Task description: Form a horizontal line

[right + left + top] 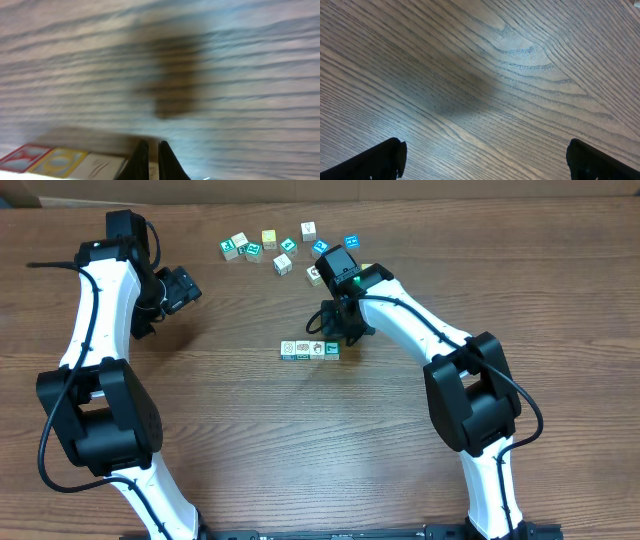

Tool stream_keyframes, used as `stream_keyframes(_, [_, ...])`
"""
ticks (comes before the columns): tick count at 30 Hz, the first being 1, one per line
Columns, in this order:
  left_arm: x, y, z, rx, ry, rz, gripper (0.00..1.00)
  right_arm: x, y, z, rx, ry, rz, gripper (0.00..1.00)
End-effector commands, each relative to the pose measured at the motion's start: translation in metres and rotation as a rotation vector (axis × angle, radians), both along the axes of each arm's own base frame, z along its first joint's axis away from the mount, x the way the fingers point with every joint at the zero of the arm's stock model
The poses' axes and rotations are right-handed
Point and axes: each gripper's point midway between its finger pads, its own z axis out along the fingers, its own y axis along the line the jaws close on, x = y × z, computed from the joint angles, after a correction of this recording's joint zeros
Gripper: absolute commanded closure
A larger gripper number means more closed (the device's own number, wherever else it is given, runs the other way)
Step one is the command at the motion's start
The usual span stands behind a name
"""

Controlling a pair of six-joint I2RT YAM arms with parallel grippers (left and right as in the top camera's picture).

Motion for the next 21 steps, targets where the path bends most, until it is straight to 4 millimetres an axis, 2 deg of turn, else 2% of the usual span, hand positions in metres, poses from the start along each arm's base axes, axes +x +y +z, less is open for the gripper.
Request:
stream_keyframes(1, [0.005,0.002,0.006,0.011,-0.017,-0.008,0.00,0.016,-0.030,0.003,-0.079,-0.051,-0.058,0.90])
stream_keyframes(6, [0.005,0.002,0.006,0.011,-0.018,-0.007,0.00,0.028,-0.060,0.002,-0.090,-0.049,-0.122,0.84])
stream_keyframes(10, [0.005,0.002,0.006,0.011,-0.017,-0.007,0.00,0.036,-0.086,0.002,-0.097,-0.039,-0.174,0.69])
stream_keyframes(11, [0.005,0.002,0.006,0.011,-0.017,-0.007,0.00,0.037,-0.093,0.002,-0.098,-0.035,-0.187,0.62])
stream_keyframes(14, [0.005,0.002,0.006,0.011,-0.017,-0.007,0.00,0.041,-0.113,0.001,-0.102,-0.026,-0.227,0.24])
stream_keyframes(15, [0.005,0.002,0.006,0.011,-0.017,-0.007,0.00,0.042,-0.119,0.001,-0.104,-0.022,-0.240,0.05])
stream_keyframes(16, [0.005,0.002,0.006,0.011,-0.018,-0.007,0.00,0.043,-0.125,0.001,-0.104,-0.021,-0.251,0.00])
stream_keyframes(21, [0.005,0.002,0.006,0.011,-0.018,-0.007,0.00,0.048,-0.147,0.001,-0.104,-0.021,-0.300,0.00])
